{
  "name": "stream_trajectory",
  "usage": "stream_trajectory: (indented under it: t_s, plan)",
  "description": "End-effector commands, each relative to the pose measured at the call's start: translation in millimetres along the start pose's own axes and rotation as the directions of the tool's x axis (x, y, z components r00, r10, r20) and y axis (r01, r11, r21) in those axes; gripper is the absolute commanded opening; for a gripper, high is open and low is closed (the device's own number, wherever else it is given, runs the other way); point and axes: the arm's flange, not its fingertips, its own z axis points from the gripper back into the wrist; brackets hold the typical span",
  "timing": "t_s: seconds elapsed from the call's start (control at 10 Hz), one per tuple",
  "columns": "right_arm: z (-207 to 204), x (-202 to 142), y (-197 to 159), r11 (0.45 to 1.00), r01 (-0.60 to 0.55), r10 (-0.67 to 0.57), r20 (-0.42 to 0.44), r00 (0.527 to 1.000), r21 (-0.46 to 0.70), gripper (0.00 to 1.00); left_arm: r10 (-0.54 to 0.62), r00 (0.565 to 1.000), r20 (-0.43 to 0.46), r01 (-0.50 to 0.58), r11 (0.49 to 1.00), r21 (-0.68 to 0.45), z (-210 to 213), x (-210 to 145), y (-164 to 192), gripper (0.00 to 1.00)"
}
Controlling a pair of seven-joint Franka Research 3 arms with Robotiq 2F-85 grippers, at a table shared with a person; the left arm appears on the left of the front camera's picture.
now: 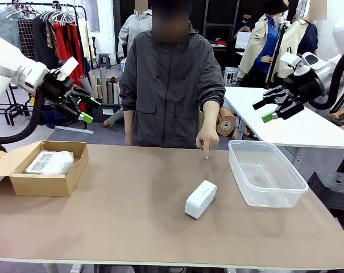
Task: Separate and place wrapped and unwrapped clocks.
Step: Pick up the Digital clock indicated by the person.
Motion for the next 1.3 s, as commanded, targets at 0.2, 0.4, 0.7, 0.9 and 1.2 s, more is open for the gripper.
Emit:
stream_trajectory:
  t_s: [0.2,0.4,0.7,0.9,1.2]
  plan:
    - [0,1,2,1.0,-0.002,0.002,0.002,1.0,-0.003,1.0,-0.003,1.0,0.0,0.003,1.0,0.011,1,0,-5,1.0]
    - [0,1,2,1.0,-0.002,0.002,0.002,1.0,-0.003,1.0,-0.003,1.0,0.0,0.003,1.0,0.011,1,0,-5,1.0]
    - [0,1,2,1.0,-0.002,0.002,0.002,1.0,-0.003,1.0,-0.003,1.0,0.0,0.003,1.0,0.011,1,0,-5,1.0]
    - [0,0,0,1.0,0.0,0.0,0.0,1.0,0.0,1.0,-0.003,1.0,0.0,0.003,1.0,0.011,1,0,-5,1.0]
    - [-30,43,19,0.996,0.062,-0.065,-0.042,0.997,-0.064,1.0,-0.003,1.0,0.0,0.003,1.0,0.011,1,0,-5,1.0]
